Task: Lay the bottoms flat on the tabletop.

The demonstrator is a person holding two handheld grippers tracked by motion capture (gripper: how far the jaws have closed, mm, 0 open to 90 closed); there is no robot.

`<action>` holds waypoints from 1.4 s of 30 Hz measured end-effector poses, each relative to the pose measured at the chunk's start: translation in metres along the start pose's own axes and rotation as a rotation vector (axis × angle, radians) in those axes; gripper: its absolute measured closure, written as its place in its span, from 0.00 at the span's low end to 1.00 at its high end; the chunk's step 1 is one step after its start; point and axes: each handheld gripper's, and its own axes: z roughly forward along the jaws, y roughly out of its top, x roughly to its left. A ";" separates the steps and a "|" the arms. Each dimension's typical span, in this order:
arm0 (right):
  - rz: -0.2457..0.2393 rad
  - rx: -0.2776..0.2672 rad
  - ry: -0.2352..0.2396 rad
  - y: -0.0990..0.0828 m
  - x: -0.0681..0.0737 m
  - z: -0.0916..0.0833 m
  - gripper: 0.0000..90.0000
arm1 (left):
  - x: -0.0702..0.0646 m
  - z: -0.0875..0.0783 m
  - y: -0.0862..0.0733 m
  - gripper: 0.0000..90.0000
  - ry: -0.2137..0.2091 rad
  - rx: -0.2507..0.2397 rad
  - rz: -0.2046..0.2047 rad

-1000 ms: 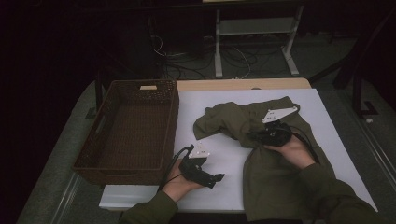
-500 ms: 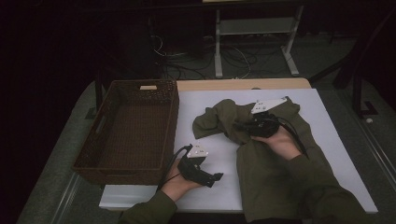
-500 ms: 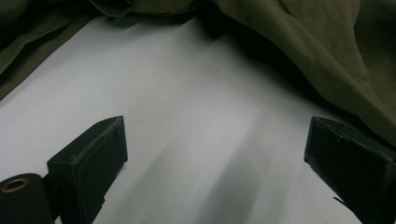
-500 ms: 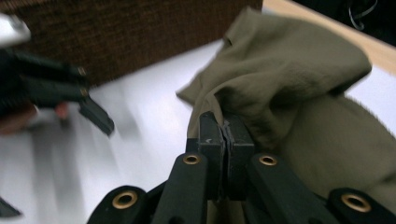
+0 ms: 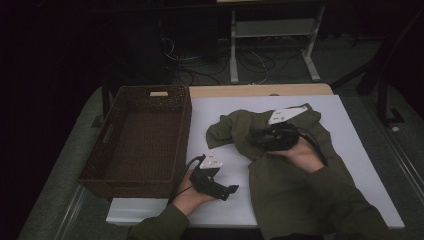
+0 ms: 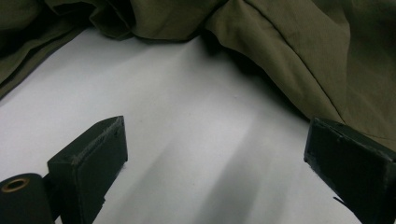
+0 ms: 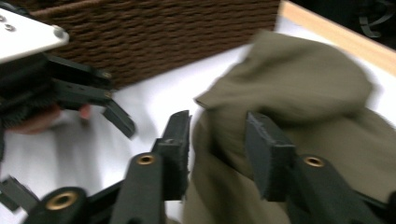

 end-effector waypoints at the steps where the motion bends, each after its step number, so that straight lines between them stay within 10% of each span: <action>1: 0.008 0.005 -0.013 -0.003 -0.003 -0.006 0.63 | 0.000 0.000 0.000 0.06 0.000 0.002 0.000; 19: 0.189 0.185 -0.302 -0.102 -0.058 -0.093 0.51 | -0.001 0.001 0.000 0.07 0.001 0.010 0.006; 36: 0.291 0.270 -0.453 -0.147 -0.071 -0.129 0.43 | -0.001 0.002 0.001 0.07 0.003 0.009 0.003; 42: 0.281 0.335 -0.436 -0.152 -0.073 -0.122 0.73 | -0.001 0.002 0.001 0.07 0.002 0.010 0.005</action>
